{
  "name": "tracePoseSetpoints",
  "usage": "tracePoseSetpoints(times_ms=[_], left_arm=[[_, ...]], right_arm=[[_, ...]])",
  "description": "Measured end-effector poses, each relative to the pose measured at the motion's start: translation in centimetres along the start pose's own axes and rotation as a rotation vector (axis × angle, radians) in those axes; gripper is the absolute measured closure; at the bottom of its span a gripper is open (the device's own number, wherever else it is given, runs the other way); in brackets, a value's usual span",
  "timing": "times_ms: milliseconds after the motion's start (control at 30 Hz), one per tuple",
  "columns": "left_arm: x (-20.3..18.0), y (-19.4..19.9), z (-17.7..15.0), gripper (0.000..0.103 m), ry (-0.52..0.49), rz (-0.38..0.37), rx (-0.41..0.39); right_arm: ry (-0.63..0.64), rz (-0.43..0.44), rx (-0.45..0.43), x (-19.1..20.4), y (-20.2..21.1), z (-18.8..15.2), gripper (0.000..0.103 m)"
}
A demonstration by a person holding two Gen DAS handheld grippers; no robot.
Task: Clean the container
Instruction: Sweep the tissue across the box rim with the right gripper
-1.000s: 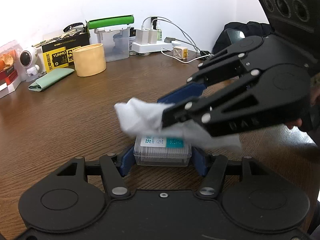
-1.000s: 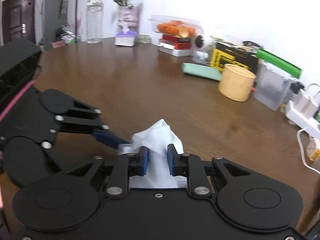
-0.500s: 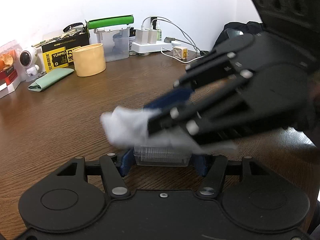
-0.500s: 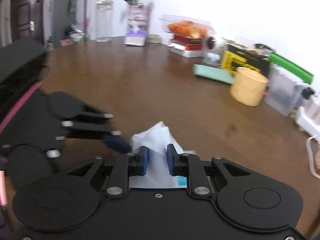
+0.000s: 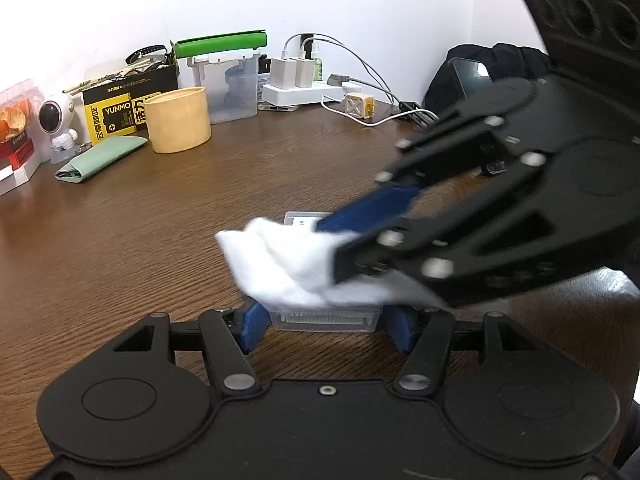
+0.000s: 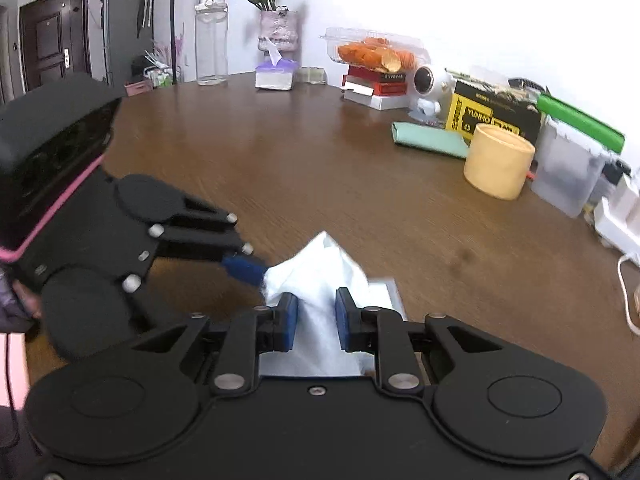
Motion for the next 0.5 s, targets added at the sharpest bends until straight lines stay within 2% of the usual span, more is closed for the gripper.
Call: tracePoseSetpoints(times_ms=[133,233,300,433,500], left_arm=[[-0.1,0.0,-0.1,0.043,0.0,0.001,0.0],[-0.2,0.0,0.0,0.043,-0.001,0.001,0.0],[-0.1,0.0,0.0,0.043,0.0,0.0,0.0],[-0.1,0.0,0.0,0.043,0.001,-0.001,0.0],[0.0,0.0,0.0,0.043,0.002,-0.001,0.0]], right_arm=[[0.011,-0.1,0.015,-1.4,-0.7,0.3,0.081],[-0.022,-0.125,0.044,-2.5,0.2,-0.4,0.081],[-0.019,-0.097,0.058,-2.0,0.7,-0.5,0.081],[0.025,0.039,0.028,0.5,-0.1,0.7,0.082],[0.055,0.017,0.011,1.0,-1.1,1.4,0.082]])
Point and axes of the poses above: each gripper's, at about its wrist camera, not at the fingertips, and y roughly against the way its jaws point, x to its left, z to its top, the point moved 1 cm from there along -y, roughly the way its jaws point, and after that the axes turned 6 degrees about y, right-handed, at the moved point
